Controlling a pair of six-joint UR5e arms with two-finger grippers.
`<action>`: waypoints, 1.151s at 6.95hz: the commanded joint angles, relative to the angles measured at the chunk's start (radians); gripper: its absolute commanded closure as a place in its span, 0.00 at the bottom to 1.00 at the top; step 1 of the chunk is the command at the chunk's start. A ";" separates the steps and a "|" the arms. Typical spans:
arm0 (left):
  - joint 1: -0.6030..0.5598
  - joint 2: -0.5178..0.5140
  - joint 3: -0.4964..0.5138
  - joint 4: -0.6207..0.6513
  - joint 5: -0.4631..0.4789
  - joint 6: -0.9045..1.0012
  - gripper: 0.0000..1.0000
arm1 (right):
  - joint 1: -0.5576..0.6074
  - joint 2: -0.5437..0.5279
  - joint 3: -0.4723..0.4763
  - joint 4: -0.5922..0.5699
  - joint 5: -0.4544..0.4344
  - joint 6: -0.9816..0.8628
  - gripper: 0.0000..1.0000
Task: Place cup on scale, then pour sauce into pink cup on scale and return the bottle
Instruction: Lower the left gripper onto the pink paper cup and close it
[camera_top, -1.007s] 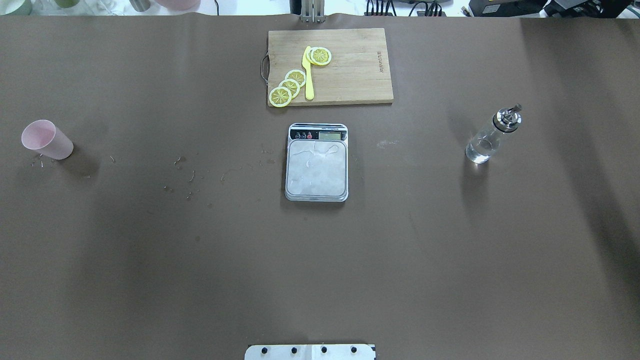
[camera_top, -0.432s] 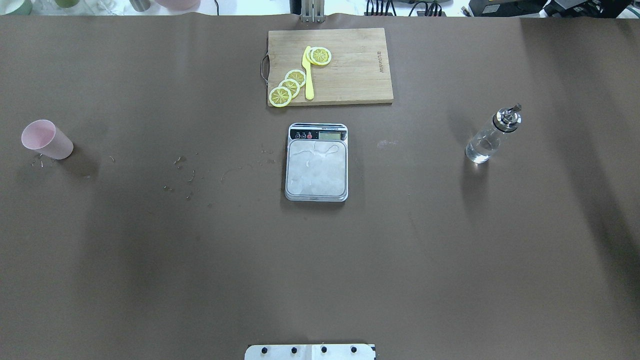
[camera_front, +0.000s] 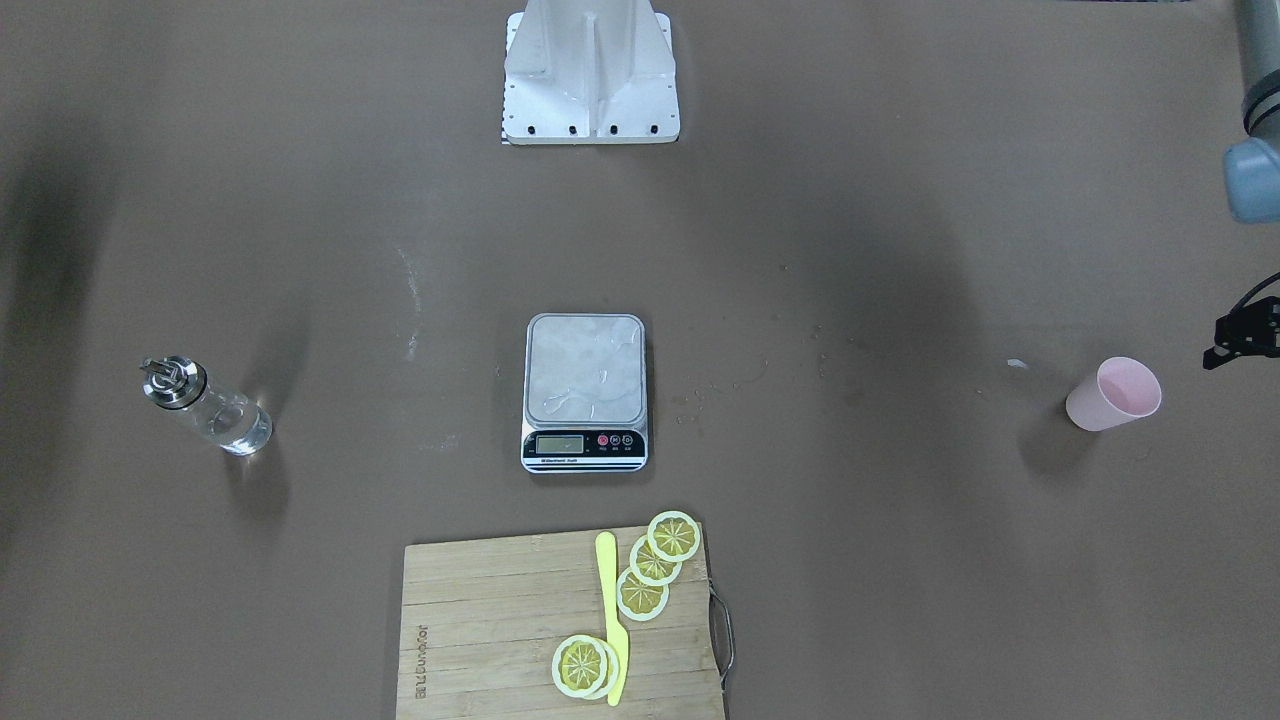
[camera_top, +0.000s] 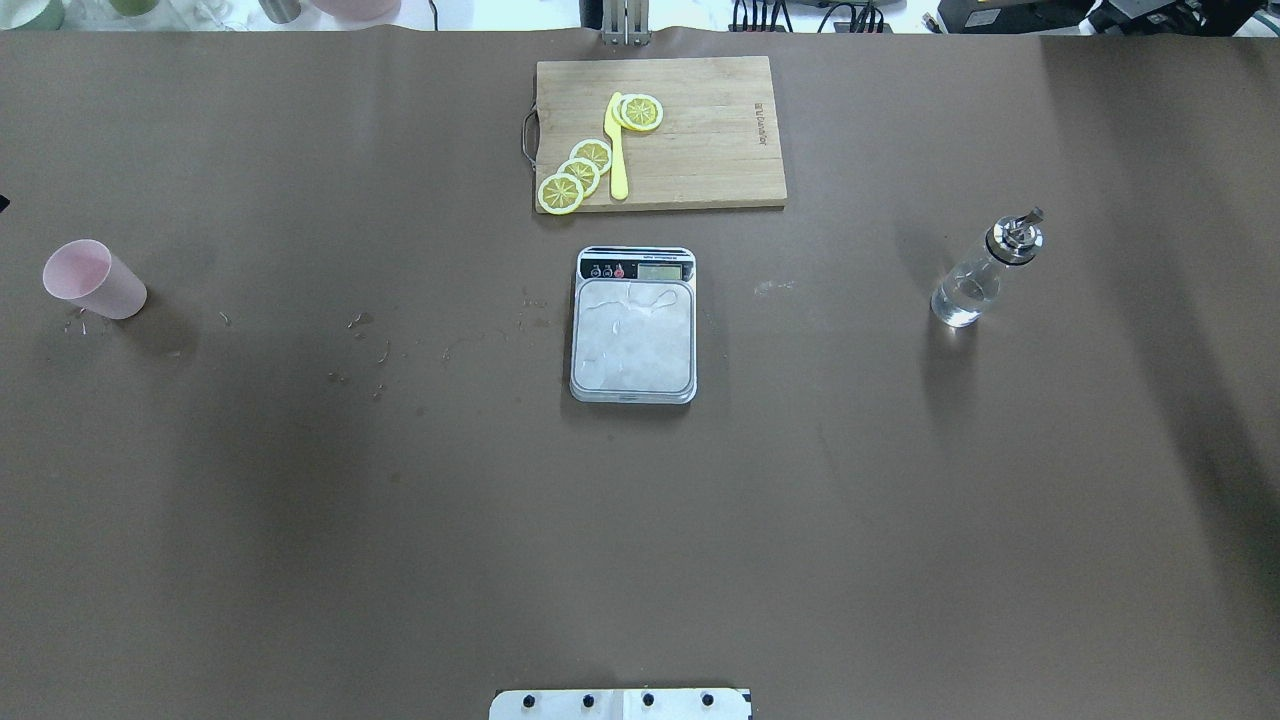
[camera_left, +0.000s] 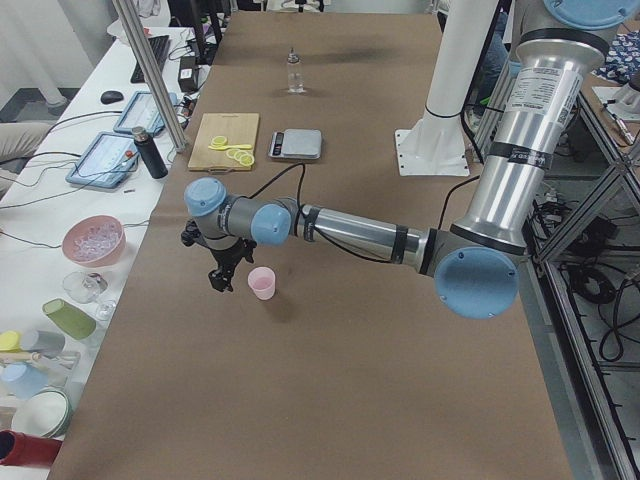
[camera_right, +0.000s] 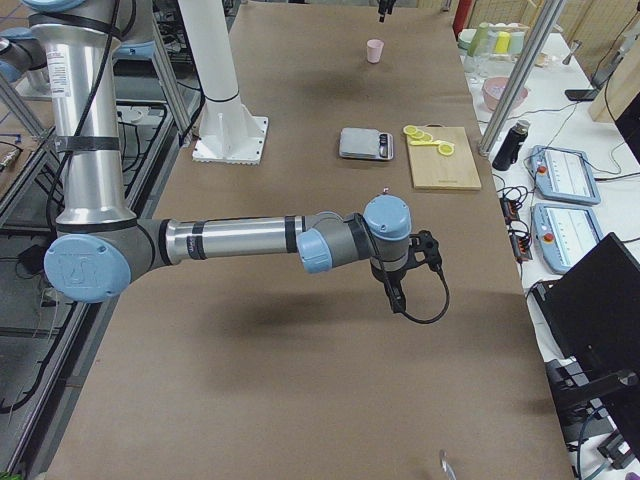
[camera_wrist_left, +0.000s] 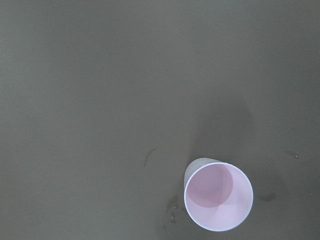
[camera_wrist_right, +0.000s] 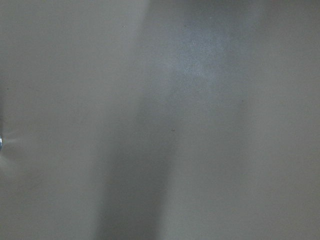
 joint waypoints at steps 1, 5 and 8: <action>0.066 -0.048 0.081 -0.059 0.001 -0.044 0.02 | -0.004 0.001 -0.002 -0.001 -0.001 0.000 0.00; 0.102 -0.053 0.147 -0.136 0.055 -0.037 0.03 | -0.009 0.003 -0.005 0.001 -0.007 0.000 0.00; 0.103 -0.023 0.162 -0.189 0.055 -0.035 0.03 | -0.010 0.008 -0.008 0.001 -0.008 0.000 0.00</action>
